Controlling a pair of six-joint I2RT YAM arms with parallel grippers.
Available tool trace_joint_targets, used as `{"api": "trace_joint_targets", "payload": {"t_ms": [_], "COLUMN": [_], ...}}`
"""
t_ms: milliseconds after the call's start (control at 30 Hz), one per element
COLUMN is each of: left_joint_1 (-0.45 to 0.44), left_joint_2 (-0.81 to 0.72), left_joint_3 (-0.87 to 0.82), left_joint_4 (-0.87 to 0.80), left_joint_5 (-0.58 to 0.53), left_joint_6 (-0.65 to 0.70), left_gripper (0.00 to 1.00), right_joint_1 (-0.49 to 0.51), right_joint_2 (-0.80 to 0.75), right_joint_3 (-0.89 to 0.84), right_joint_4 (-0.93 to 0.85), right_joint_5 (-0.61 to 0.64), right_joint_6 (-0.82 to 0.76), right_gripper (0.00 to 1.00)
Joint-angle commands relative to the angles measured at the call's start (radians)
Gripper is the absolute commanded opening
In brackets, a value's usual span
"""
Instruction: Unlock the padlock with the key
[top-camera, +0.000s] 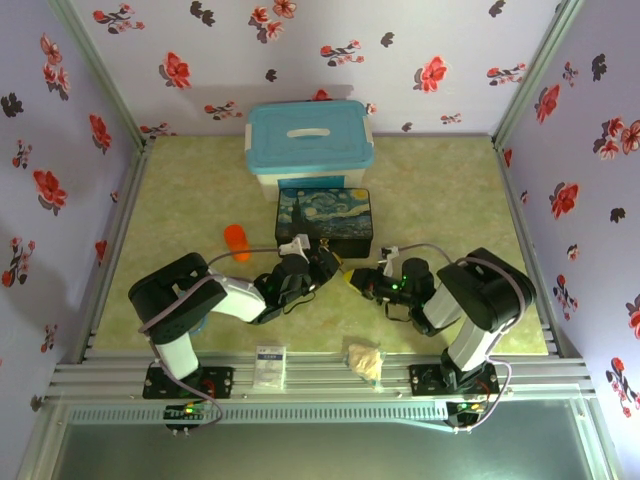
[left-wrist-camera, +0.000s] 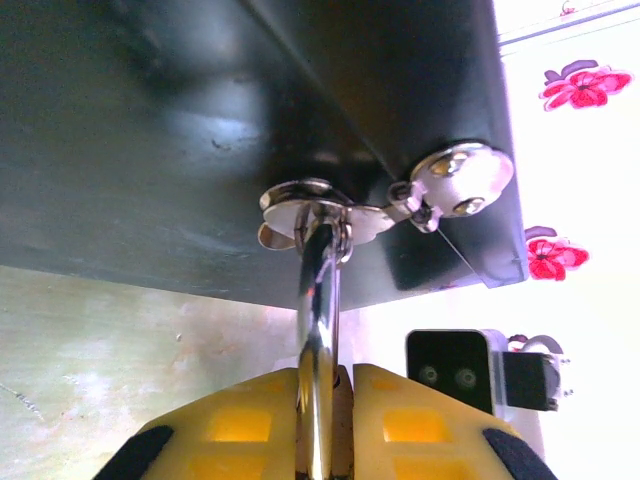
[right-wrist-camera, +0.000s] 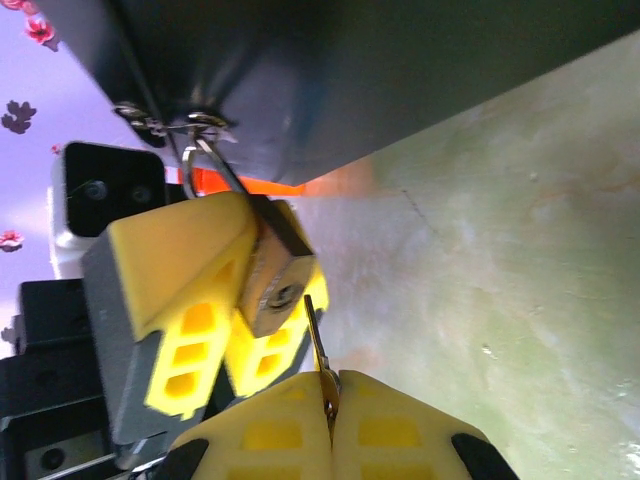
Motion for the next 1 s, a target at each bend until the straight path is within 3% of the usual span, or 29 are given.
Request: {"api": "trace_joint_targets", "payload": {"t_ms": [0,267,533,967], "left_joint_1": [0.007,0.007,-0.002,-0.019], "left_joint_2": [0.014,0.01,0.017,0.024], "left_joint_3": [-0.001,0.001,-0.001,0.003], "left_joint_4": [0.096,0.099,0.137,0.161], "left_joint_5": [0.003,0.008,0.015,0.04], "left_joint_6": [-0.01,-0.015,-0.037,-0.076], "left_gripper": [0.0,0.0,0.0,0.0], "right_joint_1": [0.007,0.006,0.004,-0.027], "right_joint_2": [-0.058,-0.132,-0.141,-0.036], "right_joint_3": [-0.003,0.035,0.068,0.056], "right_joint_4": [-0.025,-0.157,-0.174,0.057], "right_joint_5": [0.016,0.026,0.035,0.022], "right_joint_6": [-0.031,-0.082,-0.066,0.024], "right_gripper": [0.0,0.0,0.0,0.0]}}
